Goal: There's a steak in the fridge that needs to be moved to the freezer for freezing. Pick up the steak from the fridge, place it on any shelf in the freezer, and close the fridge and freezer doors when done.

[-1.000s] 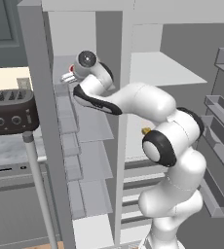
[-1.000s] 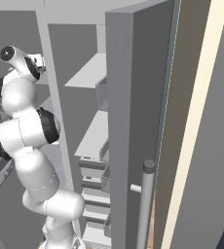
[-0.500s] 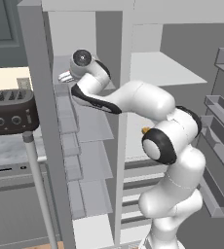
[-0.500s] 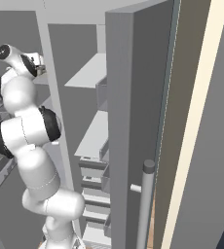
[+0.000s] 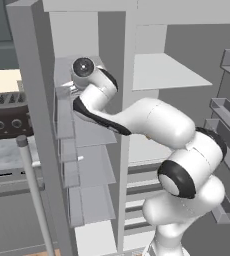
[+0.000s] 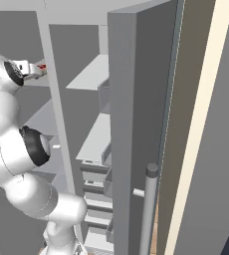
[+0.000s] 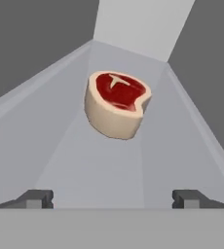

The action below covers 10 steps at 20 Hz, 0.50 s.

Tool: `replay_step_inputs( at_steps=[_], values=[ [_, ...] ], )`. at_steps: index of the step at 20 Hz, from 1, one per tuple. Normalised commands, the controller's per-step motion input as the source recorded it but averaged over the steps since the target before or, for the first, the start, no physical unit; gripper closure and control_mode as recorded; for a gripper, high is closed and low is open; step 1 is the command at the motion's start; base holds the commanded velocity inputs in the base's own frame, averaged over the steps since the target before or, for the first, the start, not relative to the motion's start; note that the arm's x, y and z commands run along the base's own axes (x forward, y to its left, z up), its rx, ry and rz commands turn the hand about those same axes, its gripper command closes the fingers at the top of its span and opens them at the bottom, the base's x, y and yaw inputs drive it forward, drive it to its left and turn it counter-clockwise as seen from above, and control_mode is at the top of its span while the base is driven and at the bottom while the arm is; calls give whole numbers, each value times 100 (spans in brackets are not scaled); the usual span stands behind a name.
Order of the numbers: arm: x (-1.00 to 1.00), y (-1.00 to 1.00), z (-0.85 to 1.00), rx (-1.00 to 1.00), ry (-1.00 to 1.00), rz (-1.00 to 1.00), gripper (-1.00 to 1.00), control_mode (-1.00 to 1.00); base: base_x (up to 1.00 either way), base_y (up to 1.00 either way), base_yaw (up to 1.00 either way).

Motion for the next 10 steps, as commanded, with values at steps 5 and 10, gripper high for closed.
replay_step_inputs(
  at_steps=[5,10],
  values=[
    [-100,-33,18,13,-14,-2,-100,-100,0,0,0],
    [-100,-66,34,21,-6,-3,-100,-100,0,0,0]
  ],
)
